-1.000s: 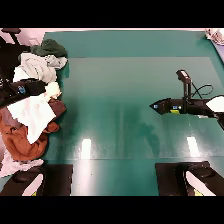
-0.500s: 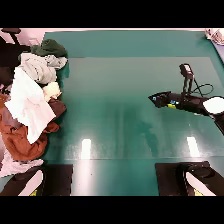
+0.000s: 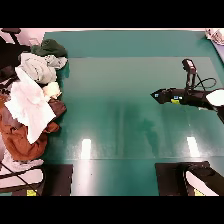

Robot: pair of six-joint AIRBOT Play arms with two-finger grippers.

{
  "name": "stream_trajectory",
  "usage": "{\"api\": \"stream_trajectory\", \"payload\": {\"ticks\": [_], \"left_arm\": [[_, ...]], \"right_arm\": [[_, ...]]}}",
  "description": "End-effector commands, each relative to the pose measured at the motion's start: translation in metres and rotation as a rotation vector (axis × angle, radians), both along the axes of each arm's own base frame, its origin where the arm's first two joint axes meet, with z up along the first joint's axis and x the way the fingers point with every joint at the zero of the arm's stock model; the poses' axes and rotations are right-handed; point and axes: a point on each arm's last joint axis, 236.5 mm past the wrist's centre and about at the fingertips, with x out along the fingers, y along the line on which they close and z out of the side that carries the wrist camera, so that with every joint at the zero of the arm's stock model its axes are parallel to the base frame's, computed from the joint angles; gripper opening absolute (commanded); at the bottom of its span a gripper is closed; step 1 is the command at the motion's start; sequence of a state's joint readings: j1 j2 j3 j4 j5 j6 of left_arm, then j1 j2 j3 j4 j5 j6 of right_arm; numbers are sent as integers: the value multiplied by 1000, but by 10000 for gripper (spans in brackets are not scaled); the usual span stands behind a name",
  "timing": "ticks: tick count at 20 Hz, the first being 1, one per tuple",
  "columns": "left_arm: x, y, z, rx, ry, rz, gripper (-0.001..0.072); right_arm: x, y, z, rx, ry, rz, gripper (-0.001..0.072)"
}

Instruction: Fold the shirts.

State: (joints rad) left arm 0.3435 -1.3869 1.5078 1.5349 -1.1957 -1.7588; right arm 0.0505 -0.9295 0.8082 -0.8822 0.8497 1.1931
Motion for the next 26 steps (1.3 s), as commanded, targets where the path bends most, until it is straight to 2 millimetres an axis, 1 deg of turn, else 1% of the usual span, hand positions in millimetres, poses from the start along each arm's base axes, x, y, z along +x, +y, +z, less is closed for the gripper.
{"api": "stream_trajectory", "payload": {"ticks": [1, 2, 4, 5, 6, 7, 8, 9, 10, 11, 12, 14, 15, 16, 17, 18, 20, 21, 22, 23, 24, 25, 26], "left_arm": [[37, 7, -15, -3, -63, -25, 714], [41, 7, -22, -5, -60, -38, 714], [44, -2, -39, -46, -32, -68, 712], [44, -2, -44, -52, -18, -69, 640], [43, -2, -44, -48, -17, -74, 446], [44, -2, -40, -47, -21, -75, 272], [42, -5, -32, -54, -16, -79, 126], [39, -8, -22, -62, -10, -89, 25], [35, -13, -6, -64, -15, -112, 25], [31, -16, 15, -54, -36, -123, 25], [24, -19, 40, -42, -68, -134, 25], [10, -32, 99, -19, -191, -150, 25], [-1, -42, 132, -10, -267, -160, 25], [-13, -57, 161, -22, -340, -178, 25], [-25, -80, 193, -66, -429, -214, 25], [-36, -107, 220, -139, -511, -256, 25], [-61, -178, 277, -367, -675, -391, 24], [-73, -212, 306, -485, -755, -459, 24], [-83, -247, 338, -595, -844, -527, 24], [-87, -275, 366, -675, -931, -576, 24], [-90, -299, 386, -745, -993, -593, 24], [-92, -327, 403, -819, -1051, -617, 24], [-91, -353, 413, -896, -1082, -630, 23]], "right_arm": [[-2, -6, 2, 9, 49, 11, 442], [-3, -5, 3, 18, 54, 4, 441], [-5, 2, 2, 34, 73, 2, 441], [-7, 7, 3, 41, 79, 5, 441], [-8, 13, 3, 46, 81, 11, 440], [-9, 19, 4, 50, 79, 18, 440], [-11, 24, 4, 51, 78, 31, 439], [-13, 29, 4, 52, 81, 42, 439], [-15, 33, 4, 61, 92, 43, 439], [-18, 37, 4, 74, 108, 40, 439], [-19, 40, 4, 85, 121, 32, 439], [-16, 40, 7, 106, 123, 3, 439], [-12, 38, 14, 116, 93, -20, 439], [-5, 35, 28, 131, 40, -50, 439], [3, 29, 51, 144, -43, -80, 439], [12, 21, 78, 157, -125, -111, 439], [23, -11, 132, 171, -273, -200, 439], [25, -35, 155, 167, -324, -253, 439], [25, -60, 170, 157, -353, -309, 440], [23, -90, 182, 139, -372, -377, 439], [21, -120, 189, 120, -378, -447, 439], [19, -150, 194, 102, -385, -520, 440], [18, -175, 200, 105, -401, -597, 439]]}}
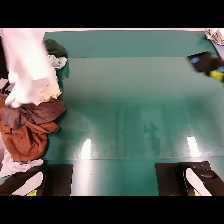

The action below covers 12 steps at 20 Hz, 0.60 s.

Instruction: Fold the shirts.

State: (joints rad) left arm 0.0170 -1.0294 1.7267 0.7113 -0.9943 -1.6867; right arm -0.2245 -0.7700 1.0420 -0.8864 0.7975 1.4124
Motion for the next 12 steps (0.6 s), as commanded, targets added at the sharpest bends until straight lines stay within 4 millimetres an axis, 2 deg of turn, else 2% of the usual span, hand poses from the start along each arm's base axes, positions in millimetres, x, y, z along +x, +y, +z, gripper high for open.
{"api": "stream_trajectory", "payload": {"ticks": [1, 2, 4, 5, 6, 8, 9, 10, 11, 12], "left_arm": [[-24, -98, 71, -349, -138, -183, 24], [-24, -133, 68, -413, -113, -234, 24], [-28, -200, 62, -551, -42, -323, 24], [-34, -227, 65, -552, -65, -355, 24], [-39, -246, 69, -551, -83, -387, 24], [-40, -264, 81, -553, -108, -436, 24], [-37, -266, 80, -535, -110, -451, 24], [-32, -269, 69, -496, -91, -462, 24], [-26, -273, 44, -420, -49, -487, 24], [-21, -277, 11, -318, 4, -514, 24]], "right_arm": [[-10, -86, 35, 57, -68, -254, 440], [-8, -97, 42, 115, -94, -290, 439], [-4, -94, 57, 240, -145, -283, 439], [-2, -90, 64, 272, -168, -272, 439], [-1, -85, 70, 268, -185, -259, 440], [0, -74, 76, 189, -206, -211, 440], [-1, -67, 80, 169, -213, -188, 440], [-1, -65, 85, 161, -222, -178, 440], [-3, -63, 89, 156, -228, -173, 440], [-4, -63, 92, 148, -231, -169, 440]]}}
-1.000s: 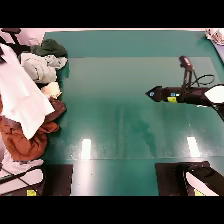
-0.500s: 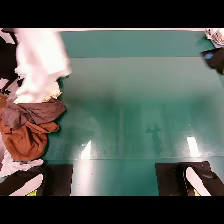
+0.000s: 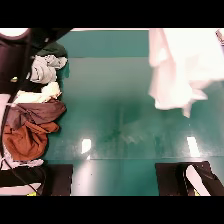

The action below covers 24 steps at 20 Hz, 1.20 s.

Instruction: Fold the shirts.

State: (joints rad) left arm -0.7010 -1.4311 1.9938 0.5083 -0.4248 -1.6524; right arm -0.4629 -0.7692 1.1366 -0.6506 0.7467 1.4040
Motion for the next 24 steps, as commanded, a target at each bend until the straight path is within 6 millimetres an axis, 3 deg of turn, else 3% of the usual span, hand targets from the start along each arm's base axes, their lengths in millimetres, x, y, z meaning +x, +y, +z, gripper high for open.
{"api": "stream_trajectory", "payload": {"ticks": [1, 2, 4, 6, 8, 9, 12, 17, 19, 20, 21, 22, 23, 24], "left_arm": [[8, -22, -87, 286, 52, -108, 24], [15, -19, -132, 419, 101, -122, 25], [29, 6, -234, 715, 243, -108, 25], [29, 57, -338, 1052, 397, -88, 25], [16, 103, -409, 1269, 527, -108, 26], [11, 118, -430, 1316, 574, -118, 26], [12, 144, -462, 1331, 670, -102, 26], [44, 172, -456, 1271, 690, 9, 25], [53, 189, -456, 1258, 720, 42, 27], [58, 198, -456, 1249, 732, 61, 153], [63, 206, -456, 1236, 745, 79, 429], [68, 213, -454, 1214, 758, 98, 656], [74, 221, -449, 1199, 763, 118, 706], [80, 231, -441, 1192, 763, 138, 705]], "right_arm": [[-4, 4, 13, -46, -20, 16, 440], [-6, 2, 10, -69, 0, 15, 440], [-9, -1, -4, -114, 58, 20, 440], [-15, 2, -27, -165, 151, 49, 440], [-23, 15, -49, -193, 242, 112, 440], [-26, 21, -57, -211, 276, 137, 440], [-36, 35, -82, -291, 376, 202, 440], [-61, 43, -132, -391, 622, 247, 440], [-66, 58, -150, -417, 694, 314, 440], [-64, 69, -157, -432, 713, 355, 441], [-62, 79, -164, -440, 726, 394, 441], [-59, 88, -172, -444, 747, 428, 441], [-56, 94, -181, -445, 769, 455, 441], [-53, 99, -191, -444, 796, 479, 441]]}}
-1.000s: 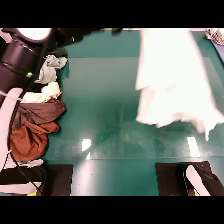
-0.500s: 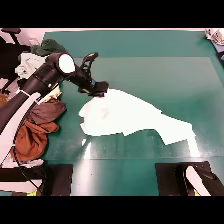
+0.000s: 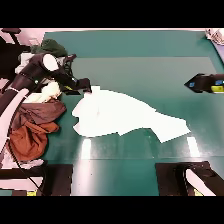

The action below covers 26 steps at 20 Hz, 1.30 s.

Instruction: Fold the shirts.

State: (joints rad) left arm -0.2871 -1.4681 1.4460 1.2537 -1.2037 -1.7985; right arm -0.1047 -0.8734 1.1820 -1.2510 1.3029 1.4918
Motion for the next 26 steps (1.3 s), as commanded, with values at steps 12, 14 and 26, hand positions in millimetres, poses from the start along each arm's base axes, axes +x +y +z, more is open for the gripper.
{"api": "stream_trajectory", "payload": {"ticks": [12, 14, 26], "left_arm": [[-84, 55, 82, 45, -13, -231, 703], [-111, 40, 69, -9, 0, -247, 582], [-181, 39, -53, 260, 107, -427, 576]], "right_arm": [[-35, 18, -117, -5, 301, 53, 441], [-47, 20, -122, 4, 274, 44, 441], [-95, 19, -126, 186, 225, -94, 441]]}}
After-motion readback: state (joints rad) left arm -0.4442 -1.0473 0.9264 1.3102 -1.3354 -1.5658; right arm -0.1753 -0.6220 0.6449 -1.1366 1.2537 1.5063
